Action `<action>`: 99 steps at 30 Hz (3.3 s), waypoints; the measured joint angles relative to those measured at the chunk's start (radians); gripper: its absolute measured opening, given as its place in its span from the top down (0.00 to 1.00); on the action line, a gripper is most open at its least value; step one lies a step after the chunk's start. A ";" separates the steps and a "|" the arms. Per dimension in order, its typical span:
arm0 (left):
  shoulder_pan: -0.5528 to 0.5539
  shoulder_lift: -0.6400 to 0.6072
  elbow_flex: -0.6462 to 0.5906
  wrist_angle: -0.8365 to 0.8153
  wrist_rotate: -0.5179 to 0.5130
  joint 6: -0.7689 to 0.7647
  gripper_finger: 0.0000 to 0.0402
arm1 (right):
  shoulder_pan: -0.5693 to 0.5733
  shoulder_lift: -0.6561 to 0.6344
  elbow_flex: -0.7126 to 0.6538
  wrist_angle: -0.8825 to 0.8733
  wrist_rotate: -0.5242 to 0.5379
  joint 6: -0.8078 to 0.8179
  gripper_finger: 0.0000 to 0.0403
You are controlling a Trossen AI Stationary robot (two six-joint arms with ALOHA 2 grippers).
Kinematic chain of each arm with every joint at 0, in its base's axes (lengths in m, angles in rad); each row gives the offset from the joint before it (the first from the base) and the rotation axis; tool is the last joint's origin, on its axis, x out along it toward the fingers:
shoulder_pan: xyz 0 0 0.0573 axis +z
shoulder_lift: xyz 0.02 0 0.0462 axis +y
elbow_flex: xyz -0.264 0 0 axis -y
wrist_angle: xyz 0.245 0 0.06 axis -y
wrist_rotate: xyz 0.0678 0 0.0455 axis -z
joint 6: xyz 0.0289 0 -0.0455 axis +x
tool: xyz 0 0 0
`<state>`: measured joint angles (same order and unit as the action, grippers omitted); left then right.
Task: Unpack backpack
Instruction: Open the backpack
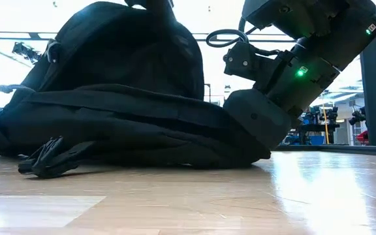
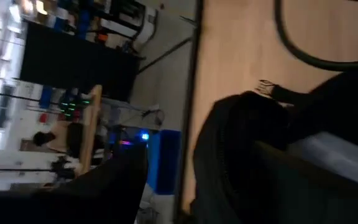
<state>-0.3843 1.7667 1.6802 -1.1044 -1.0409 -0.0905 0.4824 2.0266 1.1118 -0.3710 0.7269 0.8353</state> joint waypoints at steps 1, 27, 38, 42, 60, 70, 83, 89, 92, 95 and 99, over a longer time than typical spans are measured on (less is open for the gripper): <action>0.008 0.007 0.000 0.003 0.040 -0.017 0.33 | 0.000 0.000 0.000 0.000 0.000 0.000 1.00; 0.108 -0.042 0.061 -0.451 0.139 -0.332 1.00 | 0.001 0.000 0.002 0.008 -0.016 0.022 1.00; 0.115 -0.283 0.057 -0.461 0.129 -0.359 1.00 | 0.008 0.000 0.003 0.006 -0.024 0.065 1.00; 0.147 -0.341 0.056 -0.463 0.133 -0.359 1.00 | 0.017 -0.001 0.005 0.016 -0.024 0.081 1.00; 0.114 -0.866 -0.641 -0.299 0.213 -0.714 1.00 | 0.031 -0.001 0.005 0.059 -0.035 0.080 1.00; 0.114 -0.954 -0.718 -0.314 0.242 -0.785 1.00 | 0.047 -0.002 0.006 0.054 -0.110 0.120 1.00; 0.115 -0.943 -0.719 -0.329 0.223 -0.764 1.00 | 0.087 -0.155 -0.009 -0.016 -0.144 -0.037 1.00; 0.112 -0.937 -0.719 -0.235 0.248 -0.688 1.00 | 0.046 -0.283 -0.005 0.096 -0.008 -0.239 0.97; 0.109 -0.929 -0.719 -0.148 0.267 -0.620 1.00 | -0.021 -0.311 -0.002 0.234 -0.010 -0.400 0.90; 0.109 -0.920 -0.719 -0.069 0.290 -0.562 1.00 | -0.121 -0.307 -0.003 0.333 -0.082 -0.522 0.81; 0.108 -0.897 -0.719 -0.022 0.298 -0.516 1.00 | -0.280 -0.307 -0.002 0.389 -0.224 -0.550 0.68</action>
<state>-0.2760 0.8695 0.9607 -1.1263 -0.7425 -0.6061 0.2029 1.7191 1.1099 0.0183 0.5027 0.2857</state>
